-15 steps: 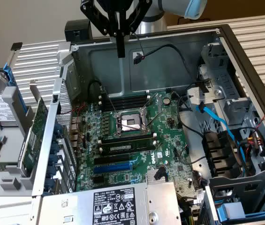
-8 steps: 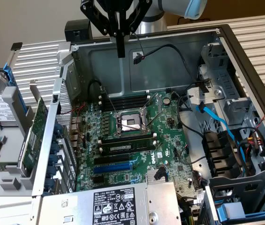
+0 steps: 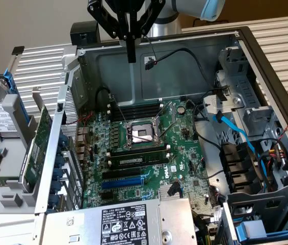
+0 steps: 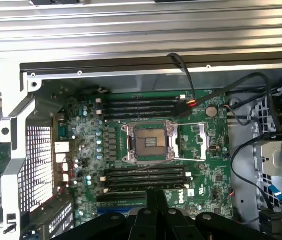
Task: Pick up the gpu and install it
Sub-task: 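Reach for the gpu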
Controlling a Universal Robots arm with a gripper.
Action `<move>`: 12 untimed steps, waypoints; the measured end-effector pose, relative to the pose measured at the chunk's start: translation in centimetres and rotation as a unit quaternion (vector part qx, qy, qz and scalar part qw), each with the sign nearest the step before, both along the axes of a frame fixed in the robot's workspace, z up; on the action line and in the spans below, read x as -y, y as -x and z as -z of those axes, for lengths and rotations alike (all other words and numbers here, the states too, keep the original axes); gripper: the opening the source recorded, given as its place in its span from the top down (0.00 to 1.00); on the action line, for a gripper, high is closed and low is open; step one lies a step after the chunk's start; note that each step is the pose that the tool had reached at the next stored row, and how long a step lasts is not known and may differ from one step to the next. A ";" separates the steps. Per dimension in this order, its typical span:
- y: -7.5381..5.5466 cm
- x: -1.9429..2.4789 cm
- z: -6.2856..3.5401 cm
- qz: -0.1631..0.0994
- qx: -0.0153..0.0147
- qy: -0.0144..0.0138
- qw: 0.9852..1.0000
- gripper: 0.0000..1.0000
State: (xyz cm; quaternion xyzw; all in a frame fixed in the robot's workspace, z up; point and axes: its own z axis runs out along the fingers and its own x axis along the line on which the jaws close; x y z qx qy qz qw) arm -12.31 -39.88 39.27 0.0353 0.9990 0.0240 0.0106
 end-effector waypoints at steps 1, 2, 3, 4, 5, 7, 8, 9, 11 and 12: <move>0.3 0.00 0.00 0.000 0.000 0.000 1.000 0.89; 0.8 0.00 0.01 0.000 0.001 0.000 1.000 0.89; 1.2 0.01 0.01 0.000 0.001 0.000 1.000 0.89; 1.6 0.01 0.01 0.000 0.001 0.000 1.000 0.89; 2.1 0.02 0.01 0.000 0.001 0.000 1.000 0.89; 3.0 0.04 0.01 0.000 0.002 0.000 1.000 0.89; 3.4 0.06 0.01 0.000 0.002 0.000 1.000 0.89; 3.9 0.08 0.01 0.000 0.002 0.000 1.000 0.89; 4.8 0.13 0.01 0.000 0.002 0.000 1.000 0.89; 5.3 0.16 0.01 0.000 0.002 0.000 1.000 0.89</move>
